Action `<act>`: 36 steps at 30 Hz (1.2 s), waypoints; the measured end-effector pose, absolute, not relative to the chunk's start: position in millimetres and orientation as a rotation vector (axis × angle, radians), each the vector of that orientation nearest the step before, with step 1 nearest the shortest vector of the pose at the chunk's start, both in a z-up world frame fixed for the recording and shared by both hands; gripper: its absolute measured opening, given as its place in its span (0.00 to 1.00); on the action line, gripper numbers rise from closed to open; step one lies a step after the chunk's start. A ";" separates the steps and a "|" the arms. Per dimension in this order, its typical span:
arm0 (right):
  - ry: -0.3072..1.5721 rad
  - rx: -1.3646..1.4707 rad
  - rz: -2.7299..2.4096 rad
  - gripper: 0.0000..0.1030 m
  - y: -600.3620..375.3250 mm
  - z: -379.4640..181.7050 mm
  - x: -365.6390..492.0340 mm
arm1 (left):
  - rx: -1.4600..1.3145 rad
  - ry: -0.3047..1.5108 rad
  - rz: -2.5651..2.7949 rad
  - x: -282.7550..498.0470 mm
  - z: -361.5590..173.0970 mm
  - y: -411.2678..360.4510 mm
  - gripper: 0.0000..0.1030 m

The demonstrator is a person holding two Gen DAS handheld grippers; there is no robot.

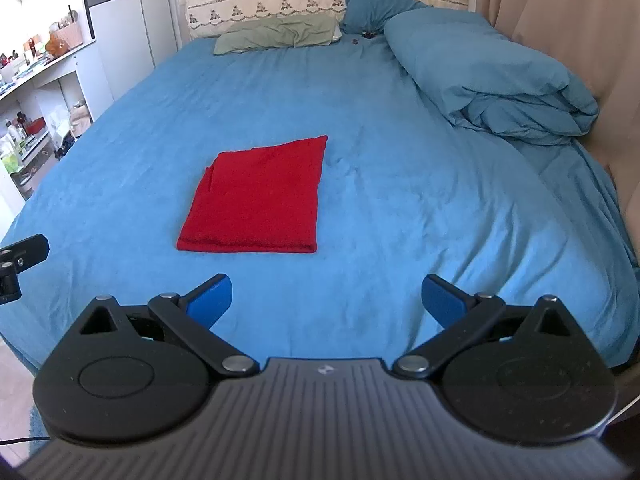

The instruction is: Fold small clothes

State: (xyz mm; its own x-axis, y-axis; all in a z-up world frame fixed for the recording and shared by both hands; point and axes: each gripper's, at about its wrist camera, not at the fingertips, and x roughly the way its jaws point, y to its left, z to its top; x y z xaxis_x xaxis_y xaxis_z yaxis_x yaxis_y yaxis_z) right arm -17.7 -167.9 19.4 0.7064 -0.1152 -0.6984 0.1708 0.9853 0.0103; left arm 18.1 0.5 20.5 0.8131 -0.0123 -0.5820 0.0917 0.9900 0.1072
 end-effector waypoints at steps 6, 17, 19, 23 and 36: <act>0.769 0.080 -0.156 1.00 -169.6 20.4 -18.3 | 0.147 0.618 -0.058 17.3 21.7 -2.8 1.00; 0.763 0.083 -0.153 1.00 -168.9 21.9 -19.3 | 0.154 0.617 -0.058 16.3 23.3 -2.9 1.00; 0.762 0.085 -0.154 1.00 -169.3 22.1 -19.4 | 0.153 0.618 -0.059 16.2 23.6 -3.0 1.00; 0.761 0.086 -0.155 1.00 -168.5 22.1 -20.2 | 0.155 0.618 -0.056 16.1 23.9 -3.4 1.00; 0.765 0.092 -0.160 1.00 -168.7 21.6 -21.1 | 0.132 0.626 -0.072 14.9 25.0 1.4 1.00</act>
